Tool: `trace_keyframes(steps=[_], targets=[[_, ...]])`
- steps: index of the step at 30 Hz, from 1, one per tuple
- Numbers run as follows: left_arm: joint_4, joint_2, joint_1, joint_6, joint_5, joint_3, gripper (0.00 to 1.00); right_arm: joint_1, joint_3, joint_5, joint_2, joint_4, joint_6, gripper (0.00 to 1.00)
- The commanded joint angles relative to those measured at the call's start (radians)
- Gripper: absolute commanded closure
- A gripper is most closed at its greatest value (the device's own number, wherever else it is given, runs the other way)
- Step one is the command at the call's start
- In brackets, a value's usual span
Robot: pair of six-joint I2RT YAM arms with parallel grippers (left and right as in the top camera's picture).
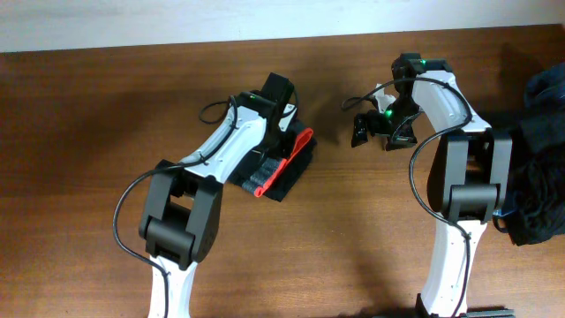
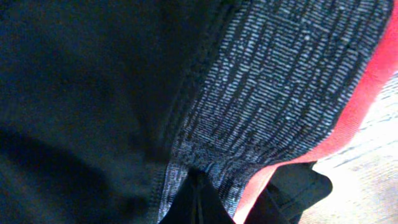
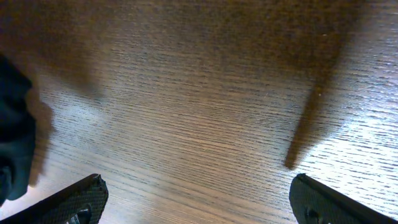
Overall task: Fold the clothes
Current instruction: 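Tilt and push the bundle rightward with the left gripper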
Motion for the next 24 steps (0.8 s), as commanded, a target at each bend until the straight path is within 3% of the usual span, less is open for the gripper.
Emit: trace_keyframes(steps=[1, 9, 11, 14, 18, 19, 20, 22, 24], targets=[[0.005, 0.047, -0.019, -0.010, 0.036, -0.003, 1.00, 0.003, -0.007, -0.013, -0.035, 0.005, -0.003, 0.01], [0.010, 0.089, -0.017, -0.010, 0.021, -0.003, 0.98, 0.003, -0.007, -0.013, -0.035, 0.006, -0.003, 0.01], [0.010, 0.089, -0.017, -0.010, 0.021, -0.003, 0.90, 0.003, -0.007, -0.013, -0.035, 0.008, -0.003, 0.01], [-0.008, 0.085, -0.015, -0.010, 0.022, 0.006, 0.85, 0.003, -0.007, -0.013, -0.035, 0.008, -0.003, 0.01], [-0.093, 0.052, 0.000, -0.010, 0.024, 0.124, 0.69, 0.003, -0.007, -0.013, -0.035, 0.005, -0.003, 0.01], [-0.121, 0.041, 0.007, -0.010, 0.020, 0.176, 0.62, 0.003, -0.007, -0.013, -0.035, 0.005, -0.003, 0.01], [-0.150, 0.029, 0.014, -0.010, 0.012, 0.237, 0.49, 0.003, -0.007, -0.013, -0.035, 0.005, -0.003, 0.01], [-0.195, 0.017, 0.023, -0.010, 0.002, 0.323, 0.01, 0.003, -0.007, -0.013, -0.035, 0.005, -0.003, 0.01], [-0.250, 0.012, 0.026, -0.004, 0.002, 0.399, 0.01, 0.003, -0.007, -0.013, -0.035, 0.005, -0.004, 0.01]])
